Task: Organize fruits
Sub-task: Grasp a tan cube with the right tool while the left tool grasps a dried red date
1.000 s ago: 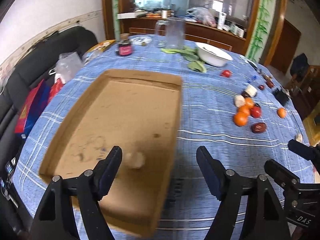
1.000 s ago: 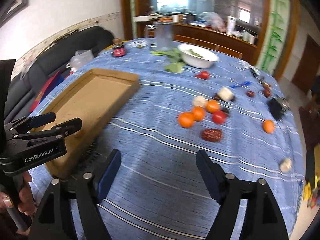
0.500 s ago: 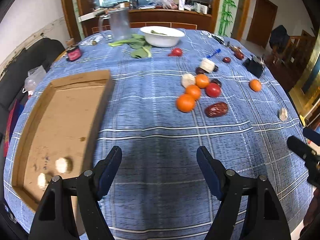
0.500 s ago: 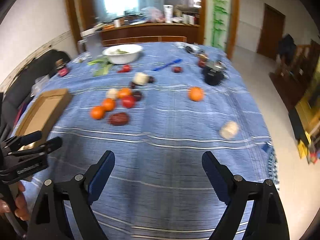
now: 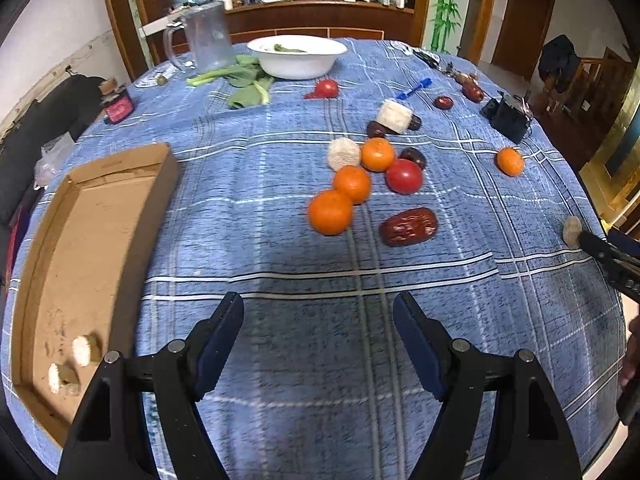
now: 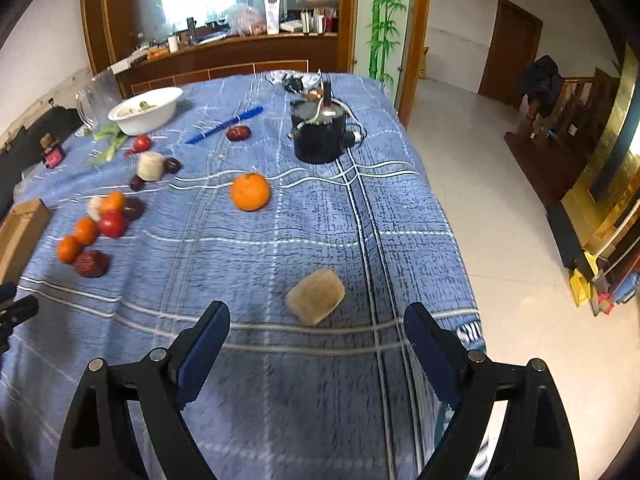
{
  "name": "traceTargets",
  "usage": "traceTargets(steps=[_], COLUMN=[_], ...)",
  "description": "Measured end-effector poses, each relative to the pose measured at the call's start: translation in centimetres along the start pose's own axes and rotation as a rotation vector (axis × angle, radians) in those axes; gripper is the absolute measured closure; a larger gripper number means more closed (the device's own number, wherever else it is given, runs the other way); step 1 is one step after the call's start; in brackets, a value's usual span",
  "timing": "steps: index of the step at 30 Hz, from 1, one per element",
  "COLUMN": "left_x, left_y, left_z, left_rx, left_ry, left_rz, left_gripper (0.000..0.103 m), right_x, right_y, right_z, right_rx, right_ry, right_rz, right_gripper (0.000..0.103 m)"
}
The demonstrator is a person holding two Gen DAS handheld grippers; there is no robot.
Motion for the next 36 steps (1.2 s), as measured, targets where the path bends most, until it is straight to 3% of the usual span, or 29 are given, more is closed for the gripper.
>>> traceTargets(steps=[4, 6, 7, 8, 15, 17, 19, 21, 36], left_x=[-1.7, -2.6, -3.1, -3.5, -5.1, -5.2, -5.1, -5.0, -2.4], left_y=[0.5, 0.9, 1.1, 1.2, 2.5, 2.6, 2.8, 2.8, -0.3], left_z=[1.3, 2.0, 2.5, 2.8, 5.8, 6.7, 6.7, 6.5, 0.6], left_rx=[0.03, 0.039, 0.043, 0.046, 0.047, 0.06, 0.033, 0.03, 0.029], left_ry=[-0.029, -0.049, -0.058, -0.064, -0.081, -0.08, -0.049, -0.067, -0.152], left_rz=[-0.009, -0.016, -0.019, -0.022, -0.082, -0.108, -0.099, -0.099, -0.101], left_gripper=[0.027, 0.027, 0.027, 0.027, 0.027, 0.032, 0.052, 0.059, 0.059], right_x=[0.0, -0.1, -0.1, -0.1, -0.3, -0.3, -0.4, -0.4, 1.4], right_y=[-0.2, -0.3, -0.5, -0.7, -1.1, -1.1, -1.1, -1.1, 0.3], right_z=[1.9, 2.5, 2.8, 3.0, 2.9, 2.9, 2.9, 2.8, -1.4], right_rx=[0.027, 0.042, 0.055, 0.069, 0.062, 0.061, 0.061, 0.061, -0.014], right_ry=[-0.003, -0.003, 0.016, 0.039, 0.08, 0.086, 0.089, 0.09, 0.128], right_rz=[-0.041, -0.061, -0.061, -0.054, -0.043, -0.041, -0.039, -0.036, -0.025], right_gripper=[0.015, 0.033, 0.052, 0.063, 0.063, 0.063, 0.063, 0.063, 0.063])
Point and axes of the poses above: each gripper's, at about its wrist camera, not at the fingertips, and z roughly the way its jaws point, x to its left, y to its top, the point moved 5 cm from there along z, roughly the way its jaws point, and after that the axes turned 12 degrees about -x, right-handed, at the moved point
